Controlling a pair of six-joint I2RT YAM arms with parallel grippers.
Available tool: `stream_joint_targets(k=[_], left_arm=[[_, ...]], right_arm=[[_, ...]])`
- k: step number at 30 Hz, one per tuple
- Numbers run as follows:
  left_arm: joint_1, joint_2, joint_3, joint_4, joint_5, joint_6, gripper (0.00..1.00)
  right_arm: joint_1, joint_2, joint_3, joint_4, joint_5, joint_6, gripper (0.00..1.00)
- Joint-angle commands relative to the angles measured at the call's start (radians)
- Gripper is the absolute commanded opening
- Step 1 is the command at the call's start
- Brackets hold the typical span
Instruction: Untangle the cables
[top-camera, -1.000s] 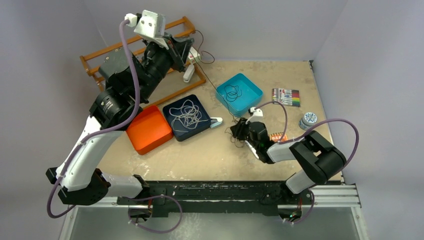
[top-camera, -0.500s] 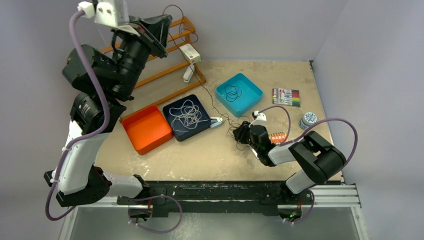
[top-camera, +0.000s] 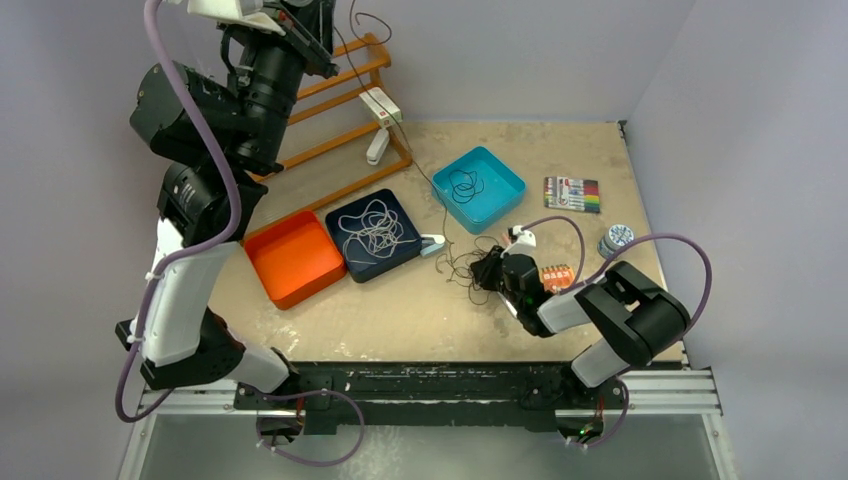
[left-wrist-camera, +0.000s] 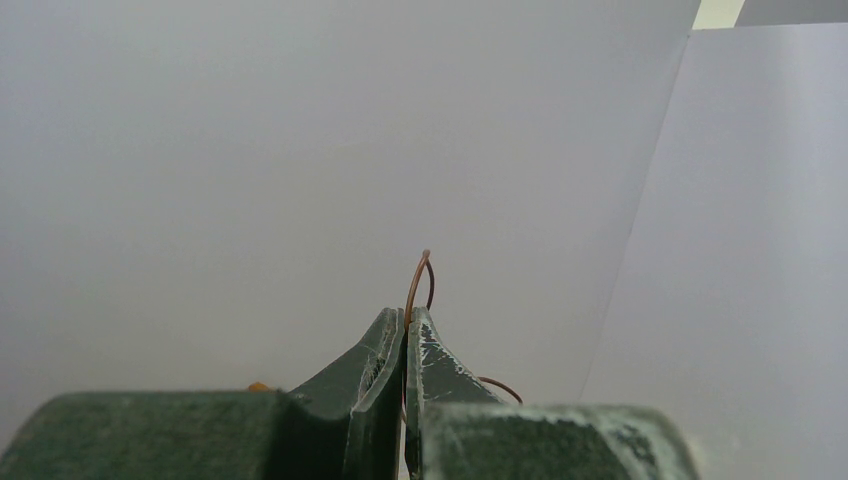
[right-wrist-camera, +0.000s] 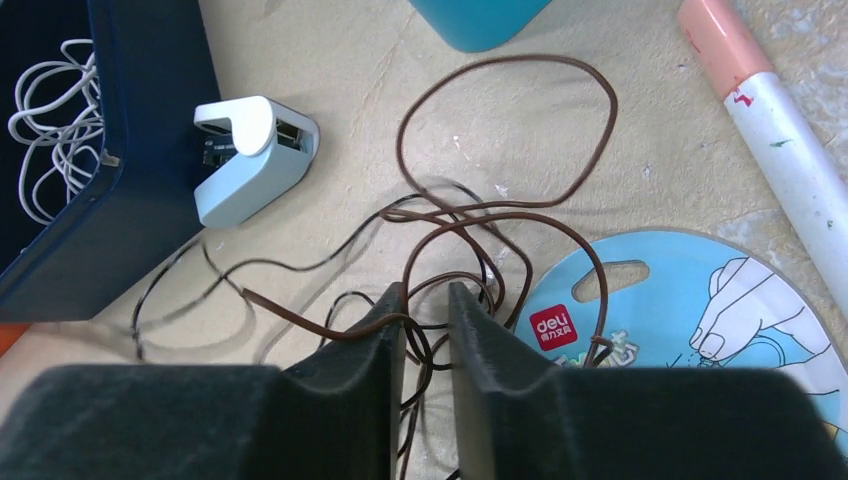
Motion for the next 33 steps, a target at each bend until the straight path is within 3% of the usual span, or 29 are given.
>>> stream_joint_targets(k=[1,6,12,18,24,29,33], left_arm=[[-0.002,0.026,0.078,0.096,-0.018,0.076,0.00],[-0.002,0.068,0.101,0.157,0.003,0.128,0.00],[-0.002,0.106,0.126,0.243,0.021,0.209,0.00],[-0.002,0.118,0.113,0.303,0.054,0.230,0.00],[-0.002,0.107,0.037,0.304,0.119,0.176,0.00],[-0.002,0.105,0.010,0.304,0.156,0.141,0.00],[-0.002,0.104,0.005,0.301,0.164,0.135,0.00]], right_arm=[[0.002,0.028,-0.020,0.004,0.020,0.022,0.20],[0.003,0.026,-0.023,0.005,0.019,0.023,0.11],[0.003,0.013,-0.024,-0.023,0.030,0.027,0.10],[0.002,-0.039,-0.031,-0.070,0.046,0.031,0.26],[0.002,-0.302,-0.049,-0.197,0.067,-0.011,0.46],[0.003,-0.550,-0.010,-0.381,0.109,-0.056,0.50],[0.002,-0.736,-0.008,-0.406,0.108,-0.180,0.53]])
